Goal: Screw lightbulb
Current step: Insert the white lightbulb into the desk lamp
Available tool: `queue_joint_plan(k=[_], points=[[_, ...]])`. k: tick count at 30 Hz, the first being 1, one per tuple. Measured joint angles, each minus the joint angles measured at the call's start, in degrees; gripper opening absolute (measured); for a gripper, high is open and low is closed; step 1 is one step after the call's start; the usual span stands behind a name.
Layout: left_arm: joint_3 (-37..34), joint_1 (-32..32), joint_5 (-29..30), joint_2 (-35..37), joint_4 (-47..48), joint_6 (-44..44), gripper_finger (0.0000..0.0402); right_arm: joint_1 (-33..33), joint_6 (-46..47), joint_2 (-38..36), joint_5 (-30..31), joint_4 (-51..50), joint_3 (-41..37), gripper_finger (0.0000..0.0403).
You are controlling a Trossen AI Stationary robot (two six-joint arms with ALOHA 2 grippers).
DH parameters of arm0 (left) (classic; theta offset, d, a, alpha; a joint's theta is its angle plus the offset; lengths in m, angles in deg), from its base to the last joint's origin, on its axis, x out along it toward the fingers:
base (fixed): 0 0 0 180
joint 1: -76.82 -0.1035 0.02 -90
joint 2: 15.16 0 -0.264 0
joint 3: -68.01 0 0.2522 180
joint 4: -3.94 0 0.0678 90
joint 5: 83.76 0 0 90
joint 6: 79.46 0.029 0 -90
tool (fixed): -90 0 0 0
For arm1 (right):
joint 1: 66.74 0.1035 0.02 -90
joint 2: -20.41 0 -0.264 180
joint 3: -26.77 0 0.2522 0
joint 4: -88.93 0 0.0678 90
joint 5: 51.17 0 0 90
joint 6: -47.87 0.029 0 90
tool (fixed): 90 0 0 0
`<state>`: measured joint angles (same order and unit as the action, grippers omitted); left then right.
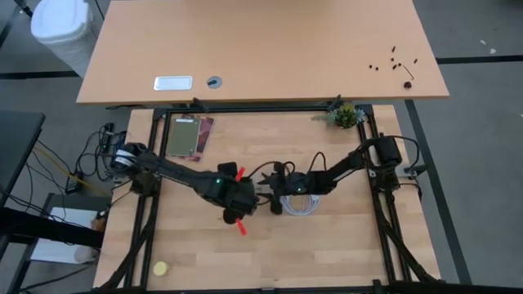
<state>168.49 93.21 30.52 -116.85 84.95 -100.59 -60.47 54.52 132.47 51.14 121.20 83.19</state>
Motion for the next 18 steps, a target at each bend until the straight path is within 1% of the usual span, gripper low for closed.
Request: queue_joint_plan(k=[3,7,9,13,15,18], points=[[1.8,-1.1,0.3,0.0,-0.1,1.7,0.0281,0.8,3.4,0.0,1.2,0.4,0.0,0.0202],[3.1,-2.4,0.3,0.0,0.0,4.8,0.0281,3.3,2.5,-0.2,2.3,6.6,0.0,0.0202],[3.1,-3.0,-0.8,0.0,0.5,5.7,0.0281,4.8,1.1,-0.7,5.3,7.0,0.0,0.0202],[3.1,-4.0,-1.9,0.0,2.4,6.0,0.0281,7.5,-3.1,-1.7,14.5,7.7,0.0,0.0202],[3.1,-4.3,-2.0,0.0,1.9,6.2,0.0281,8.4,-5.7,-1.7,16.2,9.0,0.0,0.0202],[3.1,-4.7,-2.9,0.0,0.9,7.8,0.0281,8.5,-8.0,-1.7,16.4,10.6,0.0,0.0202]])
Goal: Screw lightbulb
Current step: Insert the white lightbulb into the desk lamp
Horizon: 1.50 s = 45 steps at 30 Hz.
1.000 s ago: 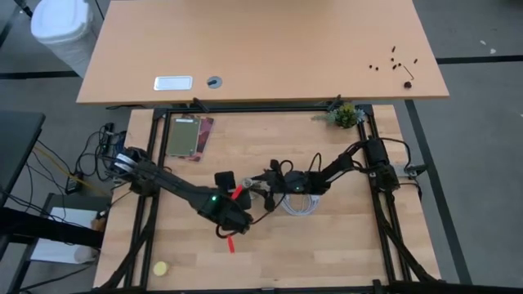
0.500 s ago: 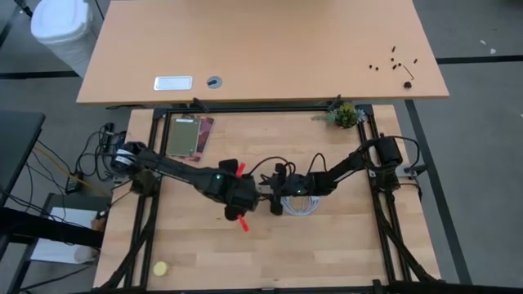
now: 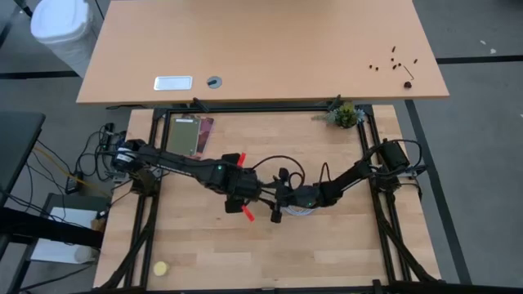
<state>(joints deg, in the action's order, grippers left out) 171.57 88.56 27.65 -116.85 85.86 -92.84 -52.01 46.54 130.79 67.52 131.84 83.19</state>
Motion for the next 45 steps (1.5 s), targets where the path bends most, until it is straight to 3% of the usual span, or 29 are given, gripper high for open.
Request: queue_joint_plan(k=[18,34,45], points=[[0.0,-0.2,-1.3,0.0,-6.2,2.9,0.0281,-2.6,-2.1,0.0,-4.6,0.8,1.5,0.0196],[0.0,-0.5,-0.3,0.0,-0.7,4.4,0.0281,-2.3,-4.6,-1.8,0.2,-0.1,1.1,0.0192],[0.0,-0.5,-1.6,0.0,-2.4,5.9,0.0281,-4.0,-4.4,-1.8,0.3,2.0,1.1,0.0188]])
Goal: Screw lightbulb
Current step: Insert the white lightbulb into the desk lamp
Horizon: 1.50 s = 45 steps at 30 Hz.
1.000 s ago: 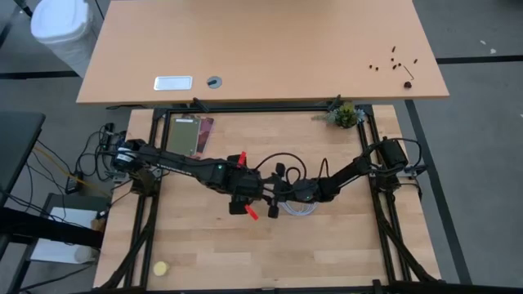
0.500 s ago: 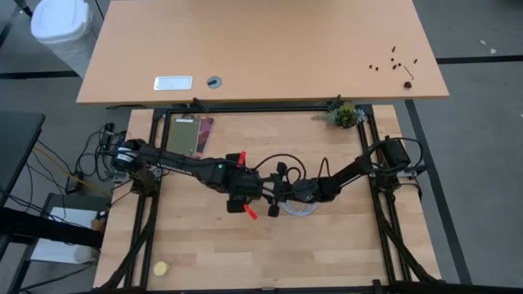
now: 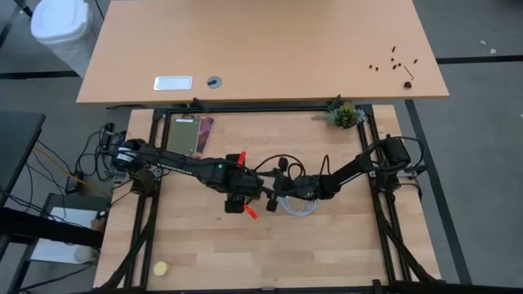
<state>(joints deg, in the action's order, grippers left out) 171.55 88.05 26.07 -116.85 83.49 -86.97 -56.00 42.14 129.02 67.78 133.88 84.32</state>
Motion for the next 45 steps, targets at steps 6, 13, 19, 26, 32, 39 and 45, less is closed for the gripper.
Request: queue_joint_plan(k=[6,13,19,26,32,39,45], points=[[0.0,0.0,0.0,0.0,-2.8,2.3,0.0281,-0.4,0.0,0.0,-1.5,-0.2,0.0,0.0189],[0.0,0.0,2.7,0.0,-4.7,3.2,0.0281,-0.5,-0.2,0.0,-1.2,-0.7,0.0,0.0187],[0.0,-1.0,2.6,0.0,-5.0,4.1,0.0281,-0.4,-0.1,0.0,3.2,-5.0,0.0,0.0188],[0.0,-5.2,-4.7,0.0,-5.2,4.6,0.0281,-0.3,5.1,-3.6,0.6,-14.2,0.0,0.0188],[0.0,-8.3,-7.3,0.0,-6.3,5.9,0.0281,-0.3,6.2,-7.1,0.6,-21.7,0.0,0.0189],[0.0,-9.0,-10.1,0.0,-6.1,5.5,0.0281,-0.2,7.1,-8.0,0.5,-24.1,0.0,0.0189],[-3.0,-8.9,-10.7,0.0,-7.1,4.0,0.0281,0.4,7.5,-8.0,0.5,-24.2,0.0,0.0189]])
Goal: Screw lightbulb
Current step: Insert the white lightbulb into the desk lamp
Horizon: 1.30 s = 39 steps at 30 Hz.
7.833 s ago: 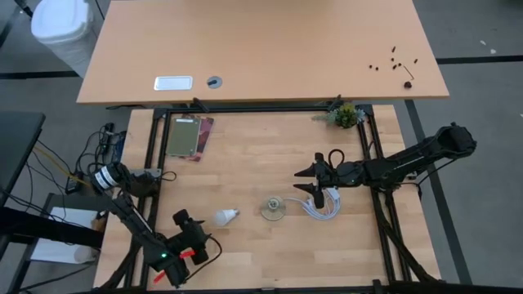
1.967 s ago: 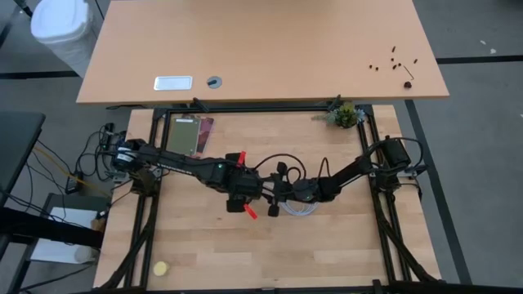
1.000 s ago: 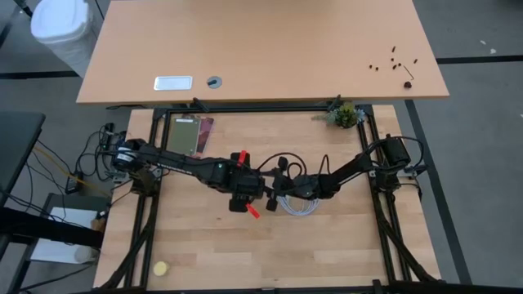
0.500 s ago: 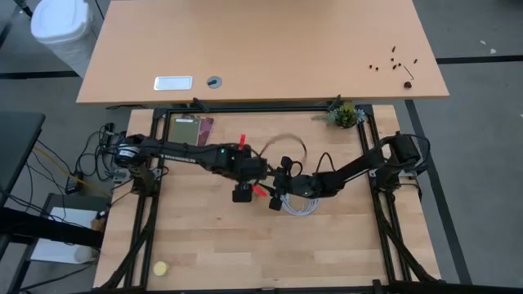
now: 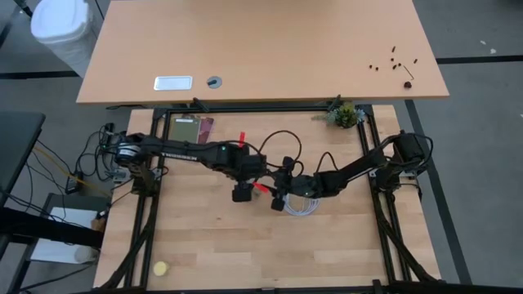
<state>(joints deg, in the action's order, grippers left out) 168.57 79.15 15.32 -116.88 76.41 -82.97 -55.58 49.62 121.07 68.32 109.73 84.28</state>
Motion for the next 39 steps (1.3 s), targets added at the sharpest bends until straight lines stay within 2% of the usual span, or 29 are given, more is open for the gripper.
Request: queue_joint_plan(k=[7,20,31,39], points=[[-4.4,0.0,-0.8,0.0,-5.6,-0.1,0.0281,0.8,0.2,0.0,-0.1,-0.5,0.0,0.0189],[-4.3,0.0,-1.3,0.0,-5.9,-1.0,0.0282,0.8,1.7,0.0,-0.1,-1.2,0.0,0.0189],[-3.5,1.4,-3.2,0.0,-5.0,-1.2,0.0341,0.8,1.7,0.0,-0.7,-1.3,0.0,0.0189],[-2.2,3.3,1.0,0.0,-1.8,-1.3,0.0342,0.8,1.7,0.0,-0.7,-1.4,0.0,0.0189]])
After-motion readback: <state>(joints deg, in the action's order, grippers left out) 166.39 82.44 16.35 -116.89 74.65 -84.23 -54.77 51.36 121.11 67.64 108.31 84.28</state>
